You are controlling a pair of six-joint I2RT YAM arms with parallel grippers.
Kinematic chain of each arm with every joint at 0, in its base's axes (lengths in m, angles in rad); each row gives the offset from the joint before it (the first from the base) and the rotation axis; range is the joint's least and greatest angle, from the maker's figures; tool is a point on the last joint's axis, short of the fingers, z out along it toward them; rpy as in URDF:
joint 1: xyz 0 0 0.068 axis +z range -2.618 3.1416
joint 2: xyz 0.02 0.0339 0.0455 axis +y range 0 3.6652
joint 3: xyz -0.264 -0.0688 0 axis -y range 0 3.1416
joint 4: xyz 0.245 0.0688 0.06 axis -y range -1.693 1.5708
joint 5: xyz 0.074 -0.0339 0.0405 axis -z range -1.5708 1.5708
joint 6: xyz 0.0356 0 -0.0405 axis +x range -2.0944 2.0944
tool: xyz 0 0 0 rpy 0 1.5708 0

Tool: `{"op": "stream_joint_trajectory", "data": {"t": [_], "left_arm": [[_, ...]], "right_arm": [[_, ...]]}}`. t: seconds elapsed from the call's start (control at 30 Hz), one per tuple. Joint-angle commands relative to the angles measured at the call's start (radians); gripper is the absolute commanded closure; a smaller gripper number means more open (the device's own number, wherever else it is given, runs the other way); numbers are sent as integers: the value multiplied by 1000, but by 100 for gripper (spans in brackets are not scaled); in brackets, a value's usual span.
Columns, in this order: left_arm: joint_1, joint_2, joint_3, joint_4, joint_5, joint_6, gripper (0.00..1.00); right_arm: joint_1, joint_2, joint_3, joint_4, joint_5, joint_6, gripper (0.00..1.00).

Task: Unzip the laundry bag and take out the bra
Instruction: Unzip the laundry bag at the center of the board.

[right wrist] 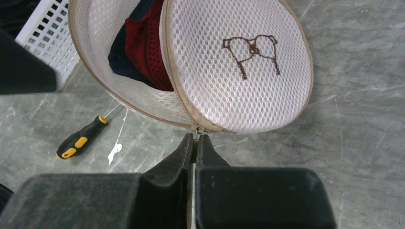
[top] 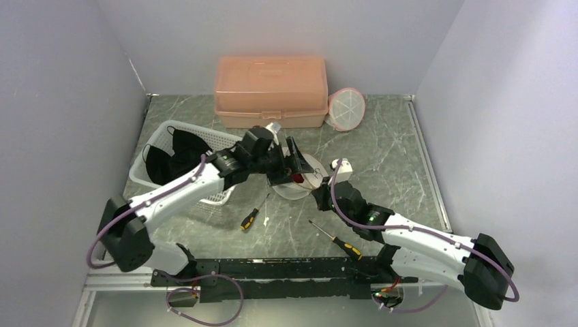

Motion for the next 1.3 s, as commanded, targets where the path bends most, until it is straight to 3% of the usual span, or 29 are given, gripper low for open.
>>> {"op": "stream_joint_trajectory", "data": {"t": [0.0,0.13,0.3,0.73,0.83,0.93,1.2,1.27], "left_arm": [[-18,98,52,-136,-76,-9,8],[-3,102,67,-110,-116,27,8],[2,175,187,-199,-86,94,7],[1,300,159,-119,36,6,11],[4,335,166,-104,25,2,20],[10,366,170,-86,26,1,36],[20,382,149,-50,30,-4,96],[22,373,138,-47,26,-3,97]], "right_arm": [[2,-23,38,30,-23,-30,100],[2,-54,11,5,-29,-33,100],[3,-90,-28,10,-43,-25,100],[4,-51,-9,41,-77,-44,100],[5,-59,-14,49,-94,-51,100],[5,-73,-21,54,-106,-58,100],[4,-84,-17,28,-91,-68,100],[5,-86,-16,11,-64,-64,100]]}}
